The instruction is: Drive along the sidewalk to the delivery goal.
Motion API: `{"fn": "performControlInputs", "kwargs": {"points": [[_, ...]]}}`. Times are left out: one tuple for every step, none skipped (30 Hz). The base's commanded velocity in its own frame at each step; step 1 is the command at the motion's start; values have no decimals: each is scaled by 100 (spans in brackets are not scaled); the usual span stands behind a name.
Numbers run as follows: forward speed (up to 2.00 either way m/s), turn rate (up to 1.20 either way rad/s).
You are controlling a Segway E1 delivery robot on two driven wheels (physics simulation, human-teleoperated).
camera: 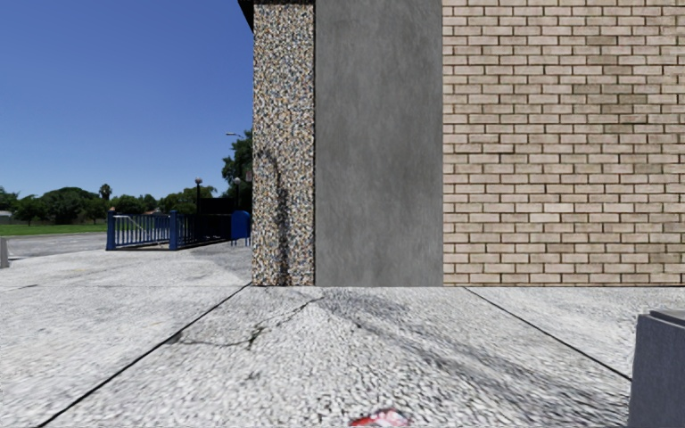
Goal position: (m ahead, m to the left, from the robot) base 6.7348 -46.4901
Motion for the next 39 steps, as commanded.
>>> {"fn": "performControlInputs", "kwargs": {"points": [[156, -6], [161, -8], [163, -14], [164, -33], [164, -33], [164, -46], [164, -53], [164, -53], [164, -73], [164, -81], [164, -83], [164, -83], [164, -83], [164, -84], [164, -84], [164, -84], [164, -84], [164, -84], [164, -84], [164, -84], [164, -84], [164, -84], [164, -84], [164, -84], [164, -85], [164, -85], [164, -85], [164, -85], [165, -87], [165, -89], [165, -89], [165, -89], [165, -89], [165, -89], [165, -89], [165, -89], [165, -89], [165, -89], [165, -89]]}}
